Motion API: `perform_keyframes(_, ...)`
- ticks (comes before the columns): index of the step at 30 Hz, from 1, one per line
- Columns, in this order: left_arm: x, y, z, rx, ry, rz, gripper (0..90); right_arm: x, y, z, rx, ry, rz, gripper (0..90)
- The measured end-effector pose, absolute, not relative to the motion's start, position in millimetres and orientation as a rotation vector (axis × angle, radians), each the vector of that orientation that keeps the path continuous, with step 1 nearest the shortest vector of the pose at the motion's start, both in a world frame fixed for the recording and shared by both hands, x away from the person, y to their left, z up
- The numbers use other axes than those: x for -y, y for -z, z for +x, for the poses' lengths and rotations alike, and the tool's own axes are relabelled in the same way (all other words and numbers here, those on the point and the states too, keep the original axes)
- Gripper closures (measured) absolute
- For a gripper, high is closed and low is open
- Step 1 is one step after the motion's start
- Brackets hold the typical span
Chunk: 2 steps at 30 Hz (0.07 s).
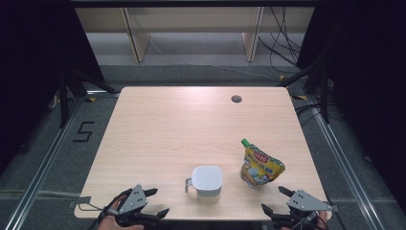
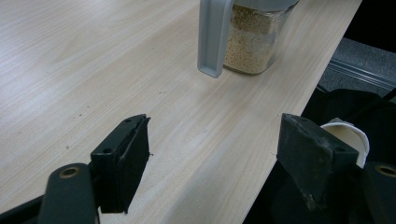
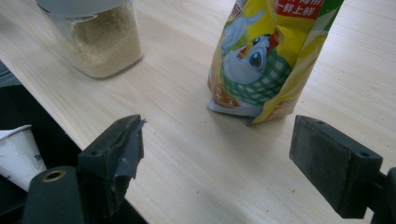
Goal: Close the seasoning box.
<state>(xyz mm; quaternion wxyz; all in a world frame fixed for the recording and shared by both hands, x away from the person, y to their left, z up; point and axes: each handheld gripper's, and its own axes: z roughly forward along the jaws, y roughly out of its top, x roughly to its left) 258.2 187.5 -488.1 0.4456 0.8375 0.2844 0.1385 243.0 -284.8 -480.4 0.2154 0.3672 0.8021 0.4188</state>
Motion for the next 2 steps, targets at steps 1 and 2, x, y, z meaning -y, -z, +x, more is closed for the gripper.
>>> perform_keyframes(1,-188.7,487.7,259.2,-0.695,-0.355,2.096,24.7,284.5,480.7,243.5,-2.241,-1.168,1.010,18.6)
perform_keyframes(2,-188.6,487.9,259.3,-0.697,-0.354,2.094,24.7,284.3,481.0,243.0,-2.240,-1.161,1.021,18.7)
